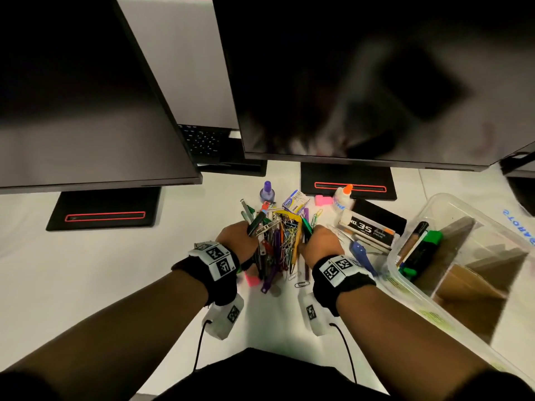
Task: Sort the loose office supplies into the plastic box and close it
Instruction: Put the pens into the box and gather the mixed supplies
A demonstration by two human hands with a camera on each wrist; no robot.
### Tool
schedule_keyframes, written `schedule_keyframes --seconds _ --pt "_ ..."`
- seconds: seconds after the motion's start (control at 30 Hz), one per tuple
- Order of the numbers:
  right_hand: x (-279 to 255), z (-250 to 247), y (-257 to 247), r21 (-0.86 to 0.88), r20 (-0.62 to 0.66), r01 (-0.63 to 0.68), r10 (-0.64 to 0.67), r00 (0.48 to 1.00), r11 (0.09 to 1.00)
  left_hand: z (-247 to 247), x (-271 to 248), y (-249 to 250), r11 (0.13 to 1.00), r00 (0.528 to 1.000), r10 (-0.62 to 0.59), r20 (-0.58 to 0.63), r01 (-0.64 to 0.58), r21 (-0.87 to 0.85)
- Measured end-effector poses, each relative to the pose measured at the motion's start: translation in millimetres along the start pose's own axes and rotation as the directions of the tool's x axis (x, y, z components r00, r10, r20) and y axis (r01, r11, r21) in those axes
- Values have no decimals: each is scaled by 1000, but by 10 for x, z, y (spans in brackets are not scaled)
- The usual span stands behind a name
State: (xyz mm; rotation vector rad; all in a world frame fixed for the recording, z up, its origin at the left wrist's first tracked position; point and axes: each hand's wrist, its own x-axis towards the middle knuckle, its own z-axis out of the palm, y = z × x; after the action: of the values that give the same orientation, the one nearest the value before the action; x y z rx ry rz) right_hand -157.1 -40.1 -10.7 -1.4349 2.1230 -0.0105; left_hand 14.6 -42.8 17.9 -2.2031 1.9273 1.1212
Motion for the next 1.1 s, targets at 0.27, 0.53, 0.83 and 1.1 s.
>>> schedule_keyframes --seconds 0.27,0.53,0.83,1.1 --pt "-64 -169 119 78 25 -93 91 996 993 207 45 53 989 997 66 43 -71 126" --pt "-147 -1 15 35 42 -66 65 997 997 253 93 -2 947 998 27 50 -41 319" --pt "-196 28 74 2 131 -52 51 990 999 332 35 60 947 1000 28 -2 -25 319" --pt "-242 -143 134 192 122 -106 84 989 976 264 76 78 976 996 -78 37 68 205"
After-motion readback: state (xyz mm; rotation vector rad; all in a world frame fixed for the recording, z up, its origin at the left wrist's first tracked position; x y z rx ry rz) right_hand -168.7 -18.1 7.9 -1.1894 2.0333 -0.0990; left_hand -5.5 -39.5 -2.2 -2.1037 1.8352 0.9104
